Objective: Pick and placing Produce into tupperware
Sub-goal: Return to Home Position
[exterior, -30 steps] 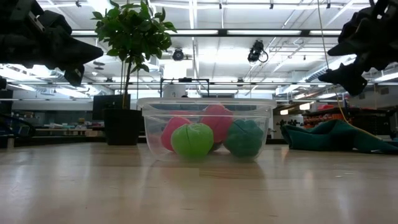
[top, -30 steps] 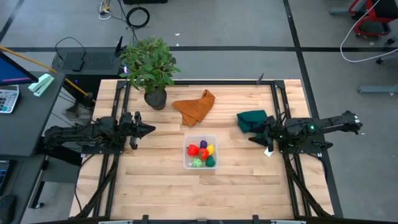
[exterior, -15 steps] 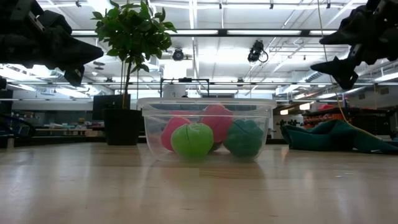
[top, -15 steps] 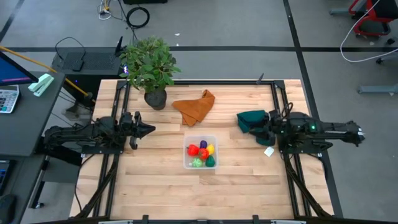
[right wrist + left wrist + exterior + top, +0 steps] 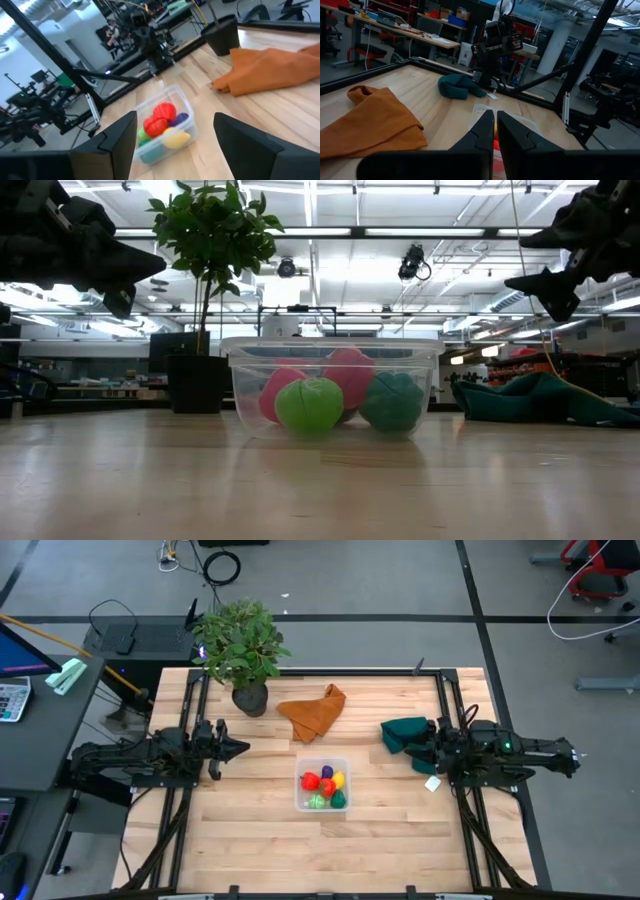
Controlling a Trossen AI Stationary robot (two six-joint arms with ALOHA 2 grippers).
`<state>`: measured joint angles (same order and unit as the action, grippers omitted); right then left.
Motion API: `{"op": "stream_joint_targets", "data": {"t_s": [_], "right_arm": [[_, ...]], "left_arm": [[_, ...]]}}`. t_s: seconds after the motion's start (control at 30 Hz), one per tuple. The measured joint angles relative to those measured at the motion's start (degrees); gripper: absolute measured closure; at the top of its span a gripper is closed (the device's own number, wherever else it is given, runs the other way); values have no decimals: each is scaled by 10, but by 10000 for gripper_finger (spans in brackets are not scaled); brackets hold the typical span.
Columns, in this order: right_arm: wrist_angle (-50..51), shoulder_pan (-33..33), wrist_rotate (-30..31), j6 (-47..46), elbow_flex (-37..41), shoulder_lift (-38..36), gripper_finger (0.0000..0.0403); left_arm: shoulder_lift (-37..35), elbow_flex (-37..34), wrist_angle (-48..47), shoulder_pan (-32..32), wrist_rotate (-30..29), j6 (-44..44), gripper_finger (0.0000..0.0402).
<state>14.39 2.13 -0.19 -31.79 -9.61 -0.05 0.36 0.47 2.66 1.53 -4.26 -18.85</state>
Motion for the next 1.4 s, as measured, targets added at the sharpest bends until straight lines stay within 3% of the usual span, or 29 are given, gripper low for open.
{"op": "stream_joint_targets", "data": {"t_s": [0.67,1.03,1.23,1.4], "right_arm": [[-233,0,-60,-86,88,1,179],[-232,-1,-119,-97,88,0,179],[-192,-1,-63,-42,89,0,183],[-166,-1,-53,-1,89,1,200]], "left_arm": [[0,0,0,0,0,0,381],[0,0,1,0,0,0,366],[0,0,1,0,0,0,371],[0,0,1,0,0,0,378]]}}
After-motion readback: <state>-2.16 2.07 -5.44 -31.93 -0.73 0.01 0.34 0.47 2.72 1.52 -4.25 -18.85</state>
